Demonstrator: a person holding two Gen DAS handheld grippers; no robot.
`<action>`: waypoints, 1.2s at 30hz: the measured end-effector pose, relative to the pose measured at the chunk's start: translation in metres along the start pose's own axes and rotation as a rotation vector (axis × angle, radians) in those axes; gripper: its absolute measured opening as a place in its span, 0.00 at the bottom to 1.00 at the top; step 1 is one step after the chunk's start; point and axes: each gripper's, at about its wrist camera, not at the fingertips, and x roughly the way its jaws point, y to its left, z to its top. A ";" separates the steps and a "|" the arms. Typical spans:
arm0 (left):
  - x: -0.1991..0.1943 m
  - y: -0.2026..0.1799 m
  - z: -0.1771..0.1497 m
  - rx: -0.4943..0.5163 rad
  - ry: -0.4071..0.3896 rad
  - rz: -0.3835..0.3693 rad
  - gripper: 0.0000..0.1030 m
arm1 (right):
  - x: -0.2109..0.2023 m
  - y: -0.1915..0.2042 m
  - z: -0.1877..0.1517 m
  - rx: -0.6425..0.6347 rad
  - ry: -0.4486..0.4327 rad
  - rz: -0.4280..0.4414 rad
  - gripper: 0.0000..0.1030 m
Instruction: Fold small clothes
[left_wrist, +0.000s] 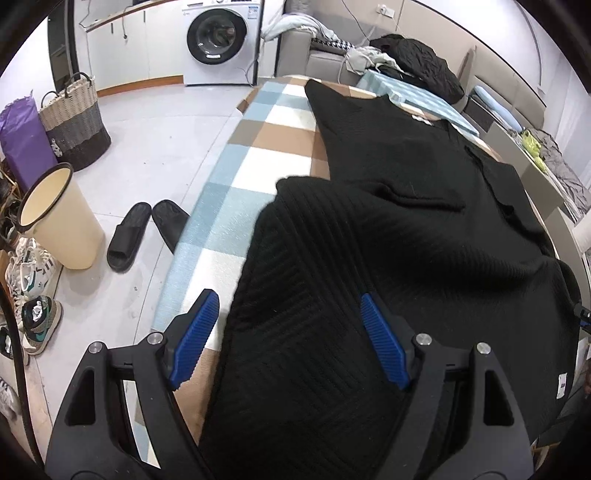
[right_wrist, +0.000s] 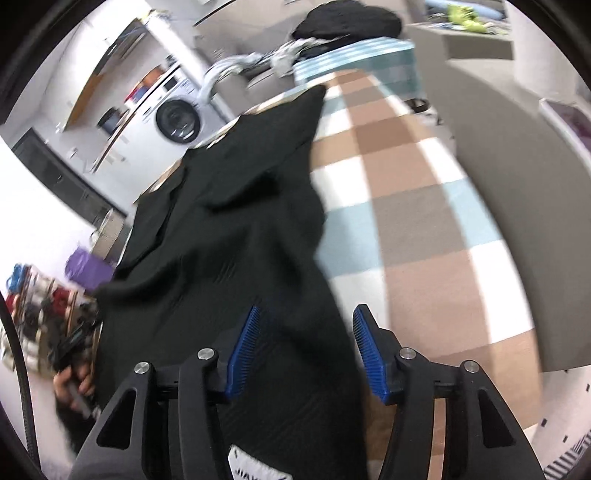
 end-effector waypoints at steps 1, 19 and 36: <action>0.001 -0.002 0.000 0.007 0.002 -0.005 0.75 | 0.003 0.004 -0.002 -0.015 0.010 0.005 0.53; 0.000 0.005 0.000 -0.010 -0.004 0.054 0.57 | 0.003 0.008 -0.006 -0.107 -0.061 -0.002 0.15; -0.004 -0.006 0.011 0.033 -0.083 -0.045 0.05 | 0.004 0.014 -0.009 -0.142 -0.116 0.021 0.07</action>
